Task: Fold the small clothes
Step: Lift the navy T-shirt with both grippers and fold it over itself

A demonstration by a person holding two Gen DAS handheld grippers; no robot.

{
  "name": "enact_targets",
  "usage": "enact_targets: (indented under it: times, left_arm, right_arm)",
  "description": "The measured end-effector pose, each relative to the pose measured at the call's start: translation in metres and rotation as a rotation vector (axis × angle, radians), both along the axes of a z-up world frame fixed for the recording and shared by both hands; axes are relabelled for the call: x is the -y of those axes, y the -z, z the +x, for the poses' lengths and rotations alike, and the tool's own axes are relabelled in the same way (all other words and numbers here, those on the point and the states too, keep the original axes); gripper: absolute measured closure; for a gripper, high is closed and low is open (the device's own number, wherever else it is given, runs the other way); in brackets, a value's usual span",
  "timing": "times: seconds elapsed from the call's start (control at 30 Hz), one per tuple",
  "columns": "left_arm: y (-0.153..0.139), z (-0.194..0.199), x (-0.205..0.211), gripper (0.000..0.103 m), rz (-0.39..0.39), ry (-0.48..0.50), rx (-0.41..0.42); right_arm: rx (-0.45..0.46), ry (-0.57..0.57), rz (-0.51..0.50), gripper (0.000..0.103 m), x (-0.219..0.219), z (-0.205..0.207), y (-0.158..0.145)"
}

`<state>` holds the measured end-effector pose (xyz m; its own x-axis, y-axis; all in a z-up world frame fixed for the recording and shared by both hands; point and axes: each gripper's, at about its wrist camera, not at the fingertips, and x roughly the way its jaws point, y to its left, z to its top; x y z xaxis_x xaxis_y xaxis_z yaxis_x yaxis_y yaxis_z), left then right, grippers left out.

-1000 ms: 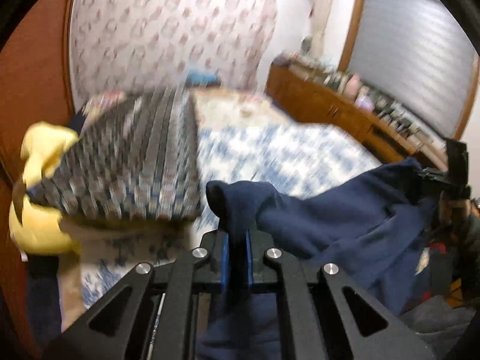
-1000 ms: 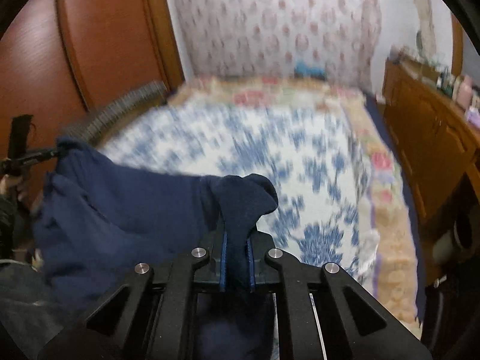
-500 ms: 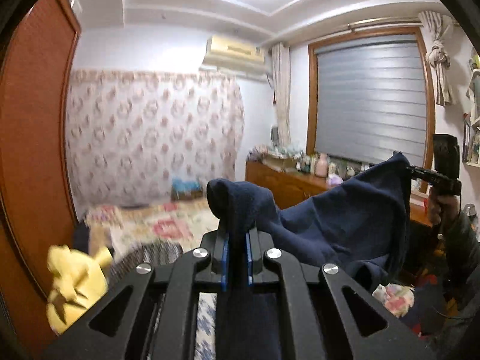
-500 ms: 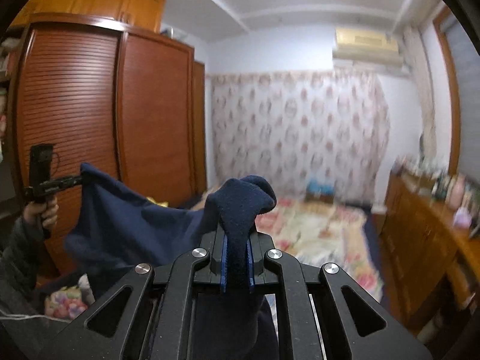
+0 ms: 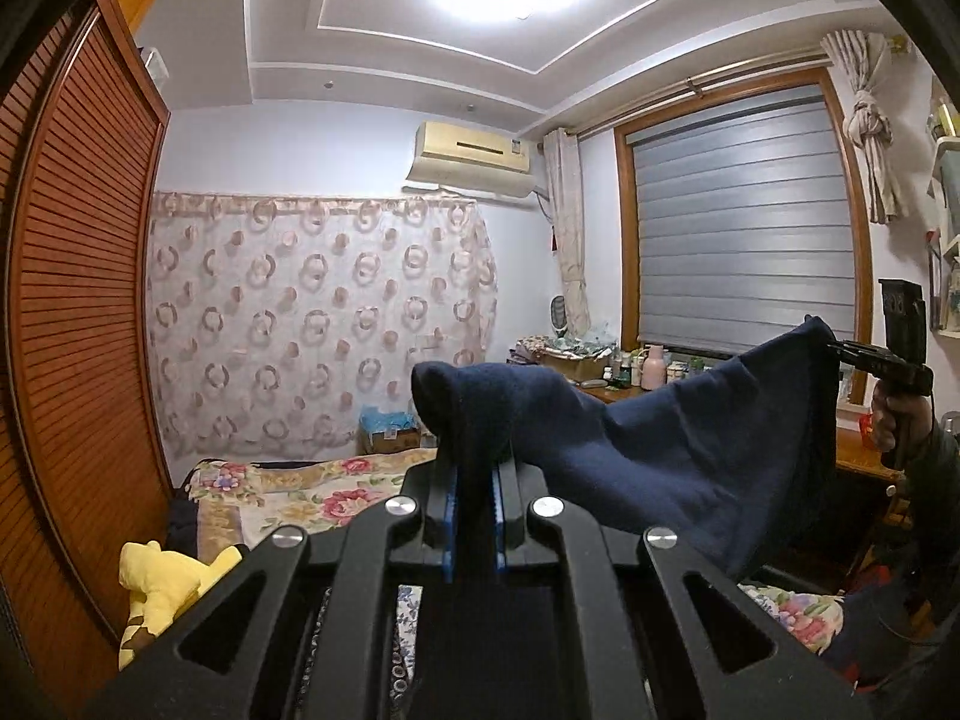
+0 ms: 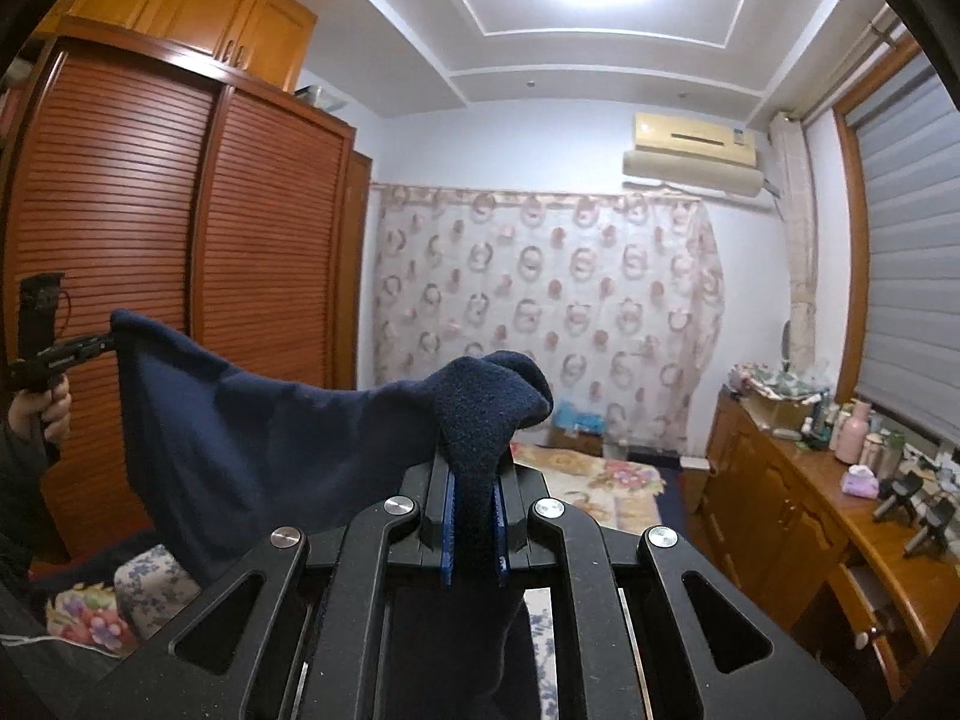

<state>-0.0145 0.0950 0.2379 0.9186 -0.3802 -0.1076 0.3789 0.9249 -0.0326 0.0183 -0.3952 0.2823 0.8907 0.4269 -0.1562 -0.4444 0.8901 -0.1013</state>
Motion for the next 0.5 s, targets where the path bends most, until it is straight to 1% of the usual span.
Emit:
enact_targets:
  times: [0.17,0.23,0.3,0.37,0.43,0.47,0.5]
  left_arm:
    - [0.001,0.006,0.004,0.097,0.007,-0.002,0.0]
    - [0.007,0.018,0.006,0.097,0.008,-0.005,-0.024]
    - [0.017,0.033,0.009,0.097,0.017,-0.013,-0.051]
    - [0.036,0.059,0.014,0.097,0.028,-0.031,-0.099]
    - [0.064,0.096,0.021,0.095,0.054,-0.059,-0.168]
    - [0.077,0.112,0.025,0.093,0.074,-0.07,-0.202]
    - [0.092,0.129,0.028,0.092,0.095,-0.085,-0.239]
  right_arm:
    - [0.015,0.021,-0.002,0.096,0.014,-0.005,-0.006]
    - [0.008,0.028,-0.005,0.096,0.02,0.001,-0.001]
    - [-0.014,0.05,-0.03,0.096,0.021,0.017,0.008]
    - [-0.063,0.071,-0.044,0.096,0.022,0.044,0.023]
    - [-0.125,0.108,-0.071,0.096,0.021,0.083,0.045]
    - [-0.169,0.144,-0.09,0.096,0.02,0.111,0.064]
    - [-0.203,0.171,-0.096,0.095,0.023,0.131,0.079]
